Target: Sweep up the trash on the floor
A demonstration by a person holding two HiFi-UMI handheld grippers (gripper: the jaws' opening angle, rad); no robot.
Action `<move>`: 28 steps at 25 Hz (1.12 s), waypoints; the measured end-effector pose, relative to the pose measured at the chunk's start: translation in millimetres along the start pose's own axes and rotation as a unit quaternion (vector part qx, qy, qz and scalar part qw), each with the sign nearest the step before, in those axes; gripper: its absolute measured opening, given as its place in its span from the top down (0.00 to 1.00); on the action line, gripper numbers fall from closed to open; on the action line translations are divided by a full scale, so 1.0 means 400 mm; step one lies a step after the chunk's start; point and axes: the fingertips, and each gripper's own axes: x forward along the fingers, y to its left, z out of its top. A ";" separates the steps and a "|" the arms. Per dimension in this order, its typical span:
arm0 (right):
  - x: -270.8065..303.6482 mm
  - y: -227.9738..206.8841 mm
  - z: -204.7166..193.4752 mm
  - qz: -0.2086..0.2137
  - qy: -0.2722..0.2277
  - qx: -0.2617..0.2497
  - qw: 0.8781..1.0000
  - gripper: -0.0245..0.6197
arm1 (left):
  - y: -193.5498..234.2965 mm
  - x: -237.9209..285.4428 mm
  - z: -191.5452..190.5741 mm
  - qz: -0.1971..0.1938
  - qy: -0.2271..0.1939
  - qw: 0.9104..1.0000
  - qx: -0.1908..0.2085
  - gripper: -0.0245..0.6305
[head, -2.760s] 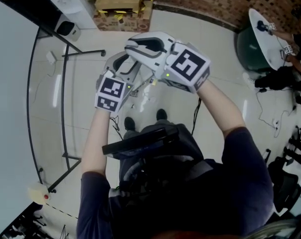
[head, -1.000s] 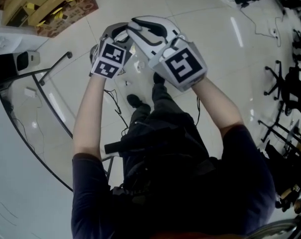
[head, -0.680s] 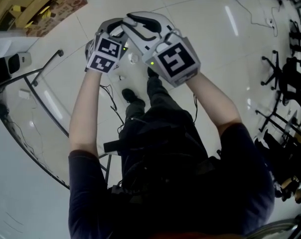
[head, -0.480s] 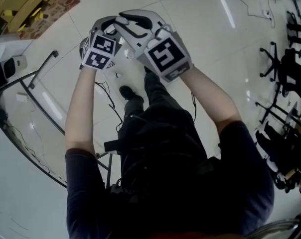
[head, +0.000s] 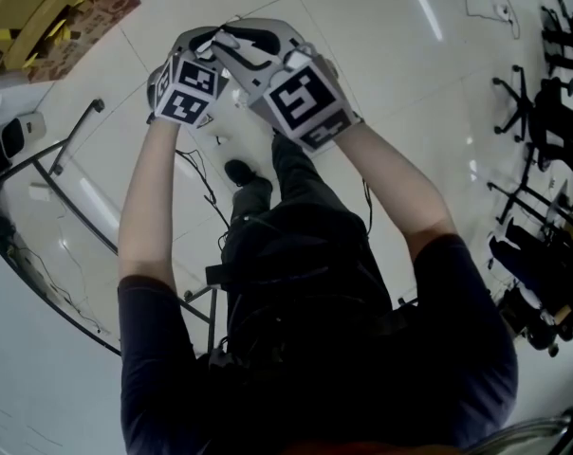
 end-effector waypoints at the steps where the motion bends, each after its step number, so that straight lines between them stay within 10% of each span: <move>1: -0.004 0.007 -0.009 -0.001 0.003 0.000 1.000 0.81 | -0.011 0.004 -0.004 -0.013 0.004 1.000 0.010 0.82; 11: -0.040 0.064 -0.046 -0.002 0.011 0.025 1.000 0.80 | -0.096 -0.010 -0.038 -0.107 0.019 0.994 0.002 0.81; 16: -0.046 0.125 -0.061 -0.001 0.015 0.024 1.000 0.80 | -0.125 -0.041 -0.079 -0.152 0.022 0.986 -0.070 0.77; 28: -0.064 0.246 -0.060 0.010 0.028 0.031 0.999 0.79 | -0.182 -0.132 -0.142 -0.172 0.041 0.981 -0.077 0.77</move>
